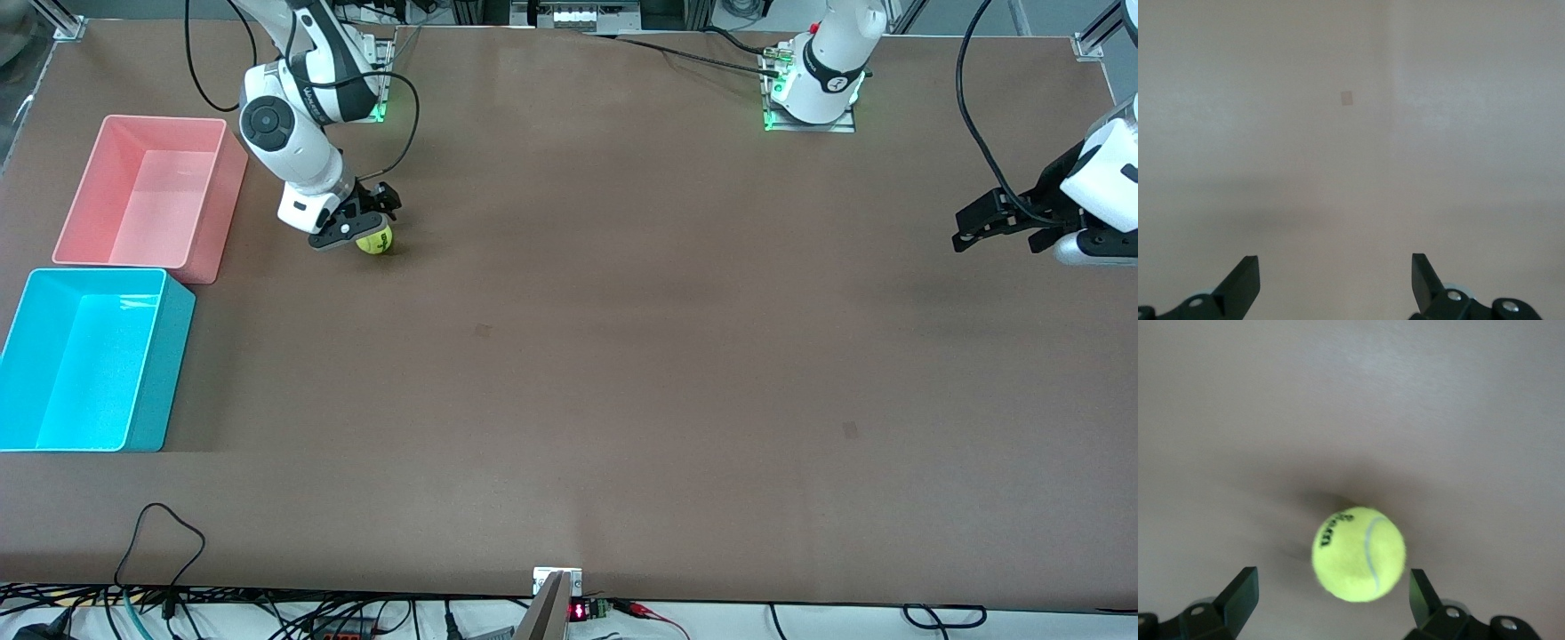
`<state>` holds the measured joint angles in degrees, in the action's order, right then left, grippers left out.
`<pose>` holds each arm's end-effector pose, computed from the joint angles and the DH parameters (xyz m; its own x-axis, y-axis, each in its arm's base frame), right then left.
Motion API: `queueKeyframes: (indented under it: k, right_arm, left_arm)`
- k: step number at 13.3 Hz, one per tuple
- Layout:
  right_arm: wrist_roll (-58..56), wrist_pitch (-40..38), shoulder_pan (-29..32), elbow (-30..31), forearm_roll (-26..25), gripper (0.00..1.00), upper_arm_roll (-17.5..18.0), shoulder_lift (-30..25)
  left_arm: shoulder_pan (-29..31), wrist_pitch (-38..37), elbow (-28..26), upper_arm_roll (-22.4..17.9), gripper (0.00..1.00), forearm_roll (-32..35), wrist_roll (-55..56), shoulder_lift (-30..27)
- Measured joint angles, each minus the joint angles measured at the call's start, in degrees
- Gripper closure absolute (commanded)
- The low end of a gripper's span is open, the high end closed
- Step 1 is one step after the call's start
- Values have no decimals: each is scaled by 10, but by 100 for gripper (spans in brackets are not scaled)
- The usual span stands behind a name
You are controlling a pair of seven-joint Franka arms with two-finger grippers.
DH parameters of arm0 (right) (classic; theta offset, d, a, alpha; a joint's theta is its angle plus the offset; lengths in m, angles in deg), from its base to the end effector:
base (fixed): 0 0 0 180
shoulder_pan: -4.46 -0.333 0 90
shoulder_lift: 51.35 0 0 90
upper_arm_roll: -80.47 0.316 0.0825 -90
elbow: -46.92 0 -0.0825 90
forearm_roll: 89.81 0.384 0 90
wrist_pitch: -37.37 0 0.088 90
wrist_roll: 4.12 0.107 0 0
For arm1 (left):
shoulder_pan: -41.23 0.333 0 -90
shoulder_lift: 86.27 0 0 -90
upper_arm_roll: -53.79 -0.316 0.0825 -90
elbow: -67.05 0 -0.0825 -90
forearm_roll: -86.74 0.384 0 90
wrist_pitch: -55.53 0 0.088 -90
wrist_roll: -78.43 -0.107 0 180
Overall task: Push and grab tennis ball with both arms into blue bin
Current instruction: 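Lower the right gripper over the tennis ball and close on it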
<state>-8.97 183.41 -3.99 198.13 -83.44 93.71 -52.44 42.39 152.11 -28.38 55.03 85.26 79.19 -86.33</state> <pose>0.3904 0.1533 0.2454 0.9299 0.3612 -0.0692 0.3578 -0.9320 -0.0570 0.5624 -0.0033 0.5902 0.9997 0.0148 0.0207 0.0143 -0.9996 0.0260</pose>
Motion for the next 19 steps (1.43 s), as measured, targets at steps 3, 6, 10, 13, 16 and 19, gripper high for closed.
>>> queueKeyframes:
  k: [3, 6, 10, 13, 16, 19]
  right_arm:
    - [0, 32, 1, -4, 11, 0, 2, 9]
    - [0, 73, 1, -5, 11, 0, 2, 43]
    - [-9, 78, 1, -6, 11, 0, 2, 65]
    - [-20, 78, 6, -6, 10, 0, 2, 65]
    - [-53, 71, 28, -7, 10, 0, 1, 66]
    - [-68, 52, 45, -7, 10, 0, 0, 66]
  left_arm:
    - [0, 0, 0, 0, 0, 0, 0, 1]
    - [0, 0, 0, 0, 0, 0, 0, 4]
    - [6, -11, 0, -4, 0, 0, 0, 8]
    - [7, -14, 0, -3, 0, -6, 0, 9]
    - [7, -14, 0, -2, 0, -7, 0, 9]
    - [7, -14, 0, -2, 0, -8, 0, 9]
